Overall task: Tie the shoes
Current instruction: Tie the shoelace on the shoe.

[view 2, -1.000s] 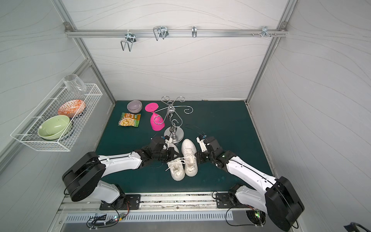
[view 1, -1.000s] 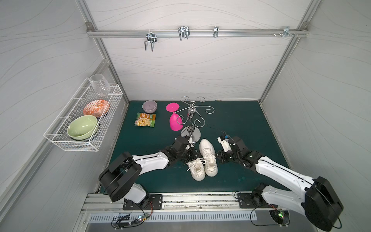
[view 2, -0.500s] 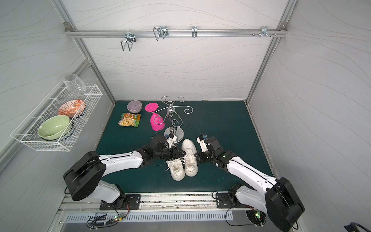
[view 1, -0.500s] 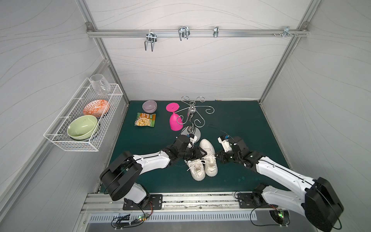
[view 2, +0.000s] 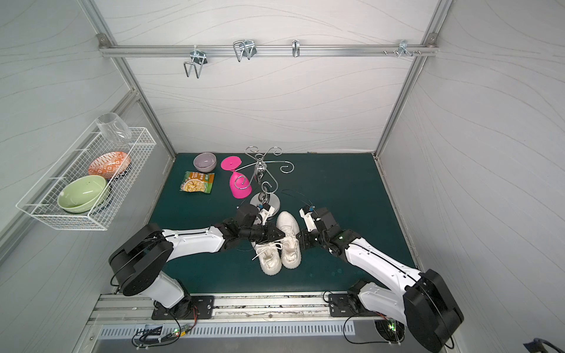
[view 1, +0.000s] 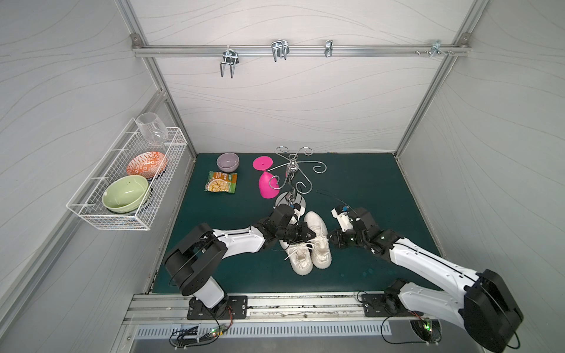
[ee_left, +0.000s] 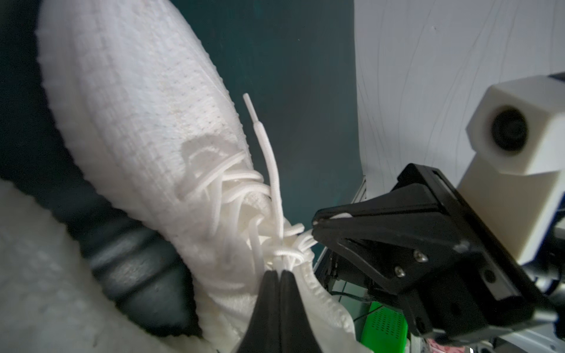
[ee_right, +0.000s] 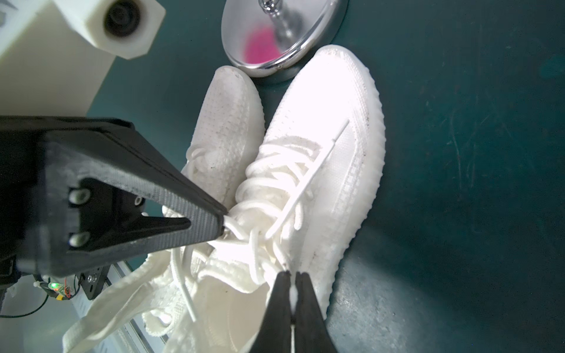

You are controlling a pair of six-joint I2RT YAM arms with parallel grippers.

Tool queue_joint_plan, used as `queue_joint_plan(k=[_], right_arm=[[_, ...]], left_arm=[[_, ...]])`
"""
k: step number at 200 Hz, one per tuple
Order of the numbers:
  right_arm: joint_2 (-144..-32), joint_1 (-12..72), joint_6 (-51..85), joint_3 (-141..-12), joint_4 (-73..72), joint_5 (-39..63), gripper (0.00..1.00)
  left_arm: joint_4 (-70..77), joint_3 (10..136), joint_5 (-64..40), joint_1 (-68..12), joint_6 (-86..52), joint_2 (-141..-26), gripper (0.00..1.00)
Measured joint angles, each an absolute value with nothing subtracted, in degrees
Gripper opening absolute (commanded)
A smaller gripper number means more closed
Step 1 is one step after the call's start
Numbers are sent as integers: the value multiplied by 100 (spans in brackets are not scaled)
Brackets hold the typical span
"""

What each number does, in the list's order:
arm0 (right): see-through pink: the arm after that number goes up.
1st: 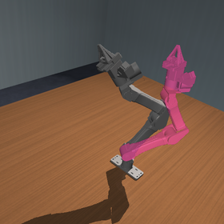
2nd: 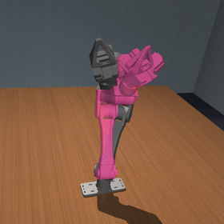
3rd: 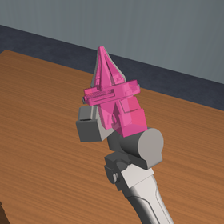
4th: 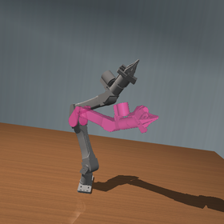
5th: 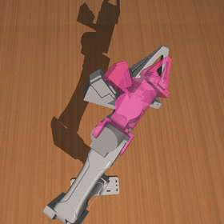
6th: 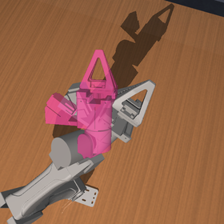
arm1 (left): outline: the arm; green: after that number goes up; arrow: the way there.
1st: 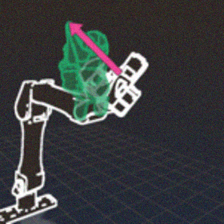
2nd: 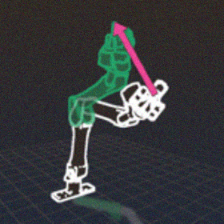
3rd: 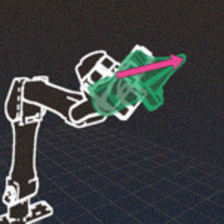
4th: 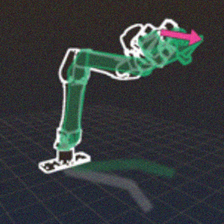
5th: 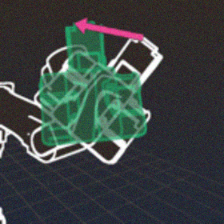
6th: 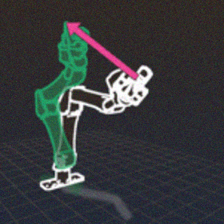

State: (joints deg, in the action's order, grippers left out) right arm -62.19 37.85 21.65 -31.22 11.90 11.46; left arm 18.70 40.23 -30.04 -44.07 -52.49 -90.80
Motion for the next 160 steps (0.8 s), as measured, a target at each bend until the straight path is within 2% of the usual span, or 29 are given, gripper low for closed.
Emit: queue_joint_plan(k=[160], right_arm=[[-6106, 3454, 2279, -3035, 1374, 1000, 0]], left_arm=[[1240, 3564, -2198, -4252, -5269, -8447, 0]])
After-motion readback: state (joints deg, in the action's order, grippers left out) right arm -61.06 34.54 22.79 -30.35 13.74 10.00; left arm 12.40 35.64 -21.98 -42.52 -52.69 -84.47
